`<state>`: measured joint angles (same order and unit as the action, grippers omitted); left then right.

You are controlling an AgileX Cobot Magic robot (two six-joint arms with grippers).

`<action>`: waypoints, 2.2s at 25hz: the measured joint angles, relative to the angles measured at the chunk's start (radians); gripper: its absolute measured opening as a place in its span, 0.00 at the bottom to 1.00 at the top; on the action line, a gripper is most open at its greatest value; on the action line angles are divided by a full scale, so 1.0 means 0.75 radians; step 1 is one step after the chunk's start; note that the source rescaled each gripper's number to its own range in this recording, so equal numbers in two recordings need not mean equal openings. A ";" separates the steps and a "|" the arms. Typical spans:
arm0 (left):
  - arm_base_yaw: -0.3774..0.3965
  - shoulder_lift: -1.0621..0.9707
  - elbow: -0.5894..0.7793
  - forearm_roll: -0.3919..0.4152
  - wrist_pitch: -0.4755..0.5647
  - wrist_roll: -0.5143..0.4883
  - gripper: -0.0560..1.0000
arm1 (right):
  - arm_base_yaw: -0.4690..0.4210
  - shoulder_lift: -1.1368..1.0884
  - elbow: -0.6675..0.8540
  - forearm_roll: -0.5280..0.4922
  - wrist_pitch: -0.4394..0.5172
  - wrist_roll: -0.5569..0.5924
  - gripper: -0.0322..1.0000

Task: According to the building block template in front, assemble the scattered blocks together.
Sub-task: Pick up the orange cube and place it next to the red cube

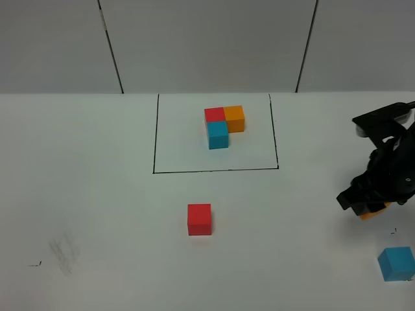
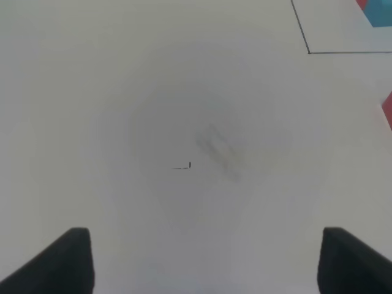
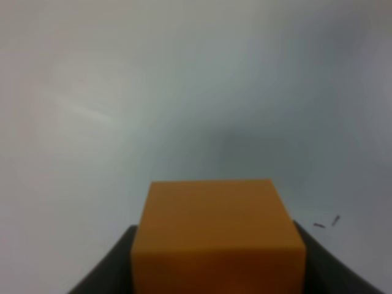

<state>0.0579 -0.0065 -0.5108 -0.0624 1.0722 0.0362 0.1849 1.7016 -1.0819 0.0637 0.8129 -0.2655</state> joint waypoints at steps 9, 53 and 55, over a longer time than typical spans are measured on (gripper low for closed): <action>0.000 0.000 0.000 0.000 0.000 0.000 0.80 | 0.107 0.000 -0.024 0.016 0.056 -0.326 0.03; 0.000 0.000 0.000 0.000 0.000 0.000 0.80 | 0.437 0.384 -0.462 0.217 0.181 -1.099 0.03; 0.000 0.000 0.000 0.000 0.000 0.000 0.80 | 0.437 0.409 -0.495 0.217 0.187 -1.099 0.03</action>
<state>0.0579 -0.0065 -0.5108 -0.0624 1.0722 0.0362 0.5126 2.0085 -1.4535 0.2262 0.9530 -1.0898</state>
